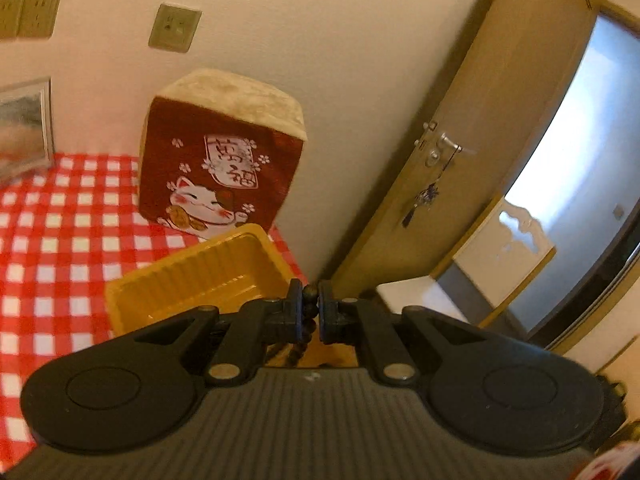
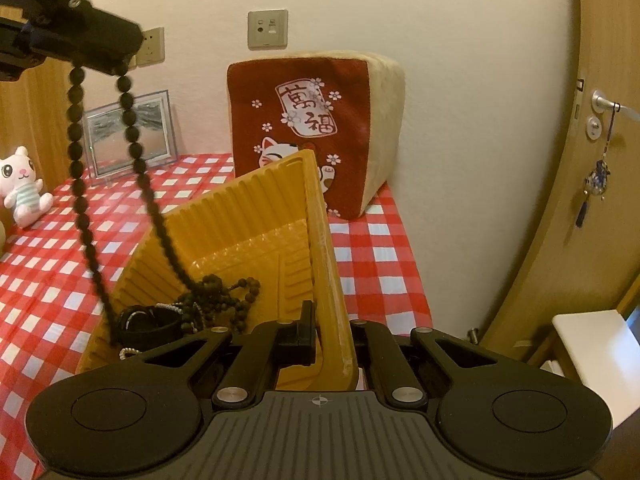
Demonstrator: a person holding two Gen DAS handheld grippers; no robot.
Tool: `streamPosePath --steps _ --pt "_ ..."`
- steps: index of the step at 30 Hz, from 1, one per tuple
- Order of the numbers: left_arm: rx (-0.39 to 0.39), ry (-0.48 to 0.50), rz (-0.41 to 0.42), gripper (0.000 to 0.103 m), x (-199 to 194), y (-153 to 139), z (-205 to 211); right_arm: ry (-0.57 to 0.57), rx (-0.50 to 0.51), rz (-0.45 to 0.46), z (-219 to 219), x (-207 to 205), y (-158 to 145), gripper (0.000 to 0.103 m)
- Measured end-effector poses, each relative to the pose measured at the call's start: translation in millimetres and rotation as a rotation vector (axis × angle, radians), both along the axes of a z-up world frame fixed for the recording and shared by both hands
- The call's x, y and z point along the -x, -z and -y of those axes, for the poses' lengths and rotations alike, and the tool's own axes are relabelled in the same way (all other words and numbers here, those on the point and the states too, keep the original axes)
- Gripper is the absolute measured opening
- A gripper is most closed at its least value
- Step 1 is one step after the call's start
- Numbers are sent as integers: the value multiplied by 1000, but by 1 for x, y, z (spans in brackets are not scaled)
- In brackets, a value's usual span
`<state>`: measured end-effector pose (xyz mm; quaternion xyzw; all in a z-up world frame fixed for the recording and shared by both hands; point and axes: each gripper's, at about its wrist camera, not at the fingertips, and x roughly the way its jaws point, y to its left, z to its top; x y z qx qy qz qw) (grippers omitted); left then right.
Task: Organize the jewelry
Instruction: 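Lower the bead strand into the tray and open the left tool, then open the right tool off the tray rim while withdrawing the left tool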
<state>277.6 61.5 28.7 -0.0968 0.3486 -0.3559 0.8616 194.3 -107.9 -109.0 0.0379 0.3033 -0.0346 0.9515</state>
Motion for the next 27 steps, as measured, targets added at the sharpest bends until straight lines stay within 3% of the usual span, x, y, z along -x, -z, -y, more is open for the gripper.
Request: streamPosePath --steps 7,10,16,17,22,27 --pt "-100 -45 -142 6 -10 65 11 -4 -3 -2 0 0 0 5" --pt "-172 -60 -170 6 -10 93 13 -3 -2 -4 0 0 1 5" --pt "-224 -65 -185 8 -9 121 18 -3 -2 -7 -1 1 2 5" --pt "-232 -67 -183 10 -9 122 18 -3 -3 -7 -1 1 2 5" --pt "-242 -92 -164 39 -8 118 19 -4 -2 -8 -1 1 2 5" --pt "-225 -117 -138 55 -9 107 17 -1 -8 -11 0 1 3 5"
